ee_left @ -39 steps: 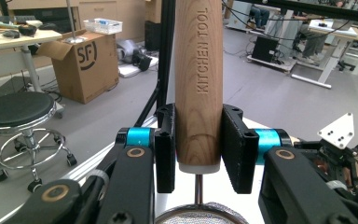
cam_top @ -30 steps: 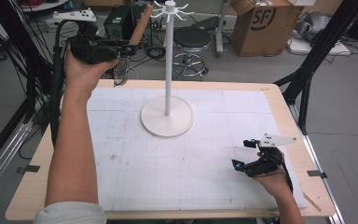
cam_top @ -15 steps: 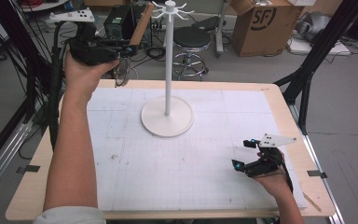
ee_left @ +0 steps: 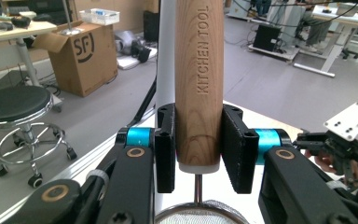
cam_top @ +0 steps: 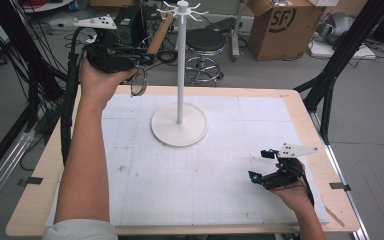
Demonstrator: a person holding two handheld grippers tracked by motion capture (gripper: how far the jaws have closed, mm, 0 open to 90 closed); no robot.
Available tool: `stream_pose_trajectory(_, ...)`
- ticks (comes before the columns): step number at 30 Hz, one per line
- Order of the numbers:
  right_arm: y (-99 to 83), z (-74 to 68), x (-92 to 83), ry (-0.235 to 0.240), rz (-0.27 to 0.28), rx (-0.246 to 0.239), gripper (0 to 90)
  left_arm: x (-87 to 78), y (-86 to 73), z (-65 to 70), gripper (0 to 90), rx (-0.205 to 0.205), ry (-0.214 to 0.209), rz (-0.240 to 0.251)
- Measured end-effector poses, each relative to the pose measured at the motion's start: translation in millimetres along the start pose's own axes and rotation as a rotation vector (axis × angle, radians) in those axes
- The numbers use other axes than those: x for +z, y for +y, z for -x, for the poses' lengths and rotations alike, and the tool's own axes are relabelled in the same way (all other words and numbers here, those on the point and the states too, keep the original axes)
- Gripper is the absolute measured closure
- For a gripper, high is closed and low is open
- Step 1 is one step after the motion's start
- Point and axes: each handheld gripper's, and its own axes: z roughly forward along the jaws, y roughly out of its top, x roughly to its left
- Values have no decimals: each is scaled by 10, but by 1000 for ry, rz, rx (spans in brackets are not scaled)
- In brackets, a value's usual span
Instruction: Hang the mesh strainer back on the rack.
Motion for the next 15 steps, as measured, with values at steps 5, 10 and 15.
stream_pose_trajectory(5, -1, 8, -11, -1, 6, 3, 5, 83, -6, 1, 687, 1, 16, -25)
stream_pose_trajectory(10, 1, 2, -11, 1, 8, 1, 5, 186, -13, -7, 687, -2, 22, -47)
stream_pose_trajectory(15, 0, 10, -14, 1, 10, 2, 5, 290, -2, 19, 688, 2, 26, -64)
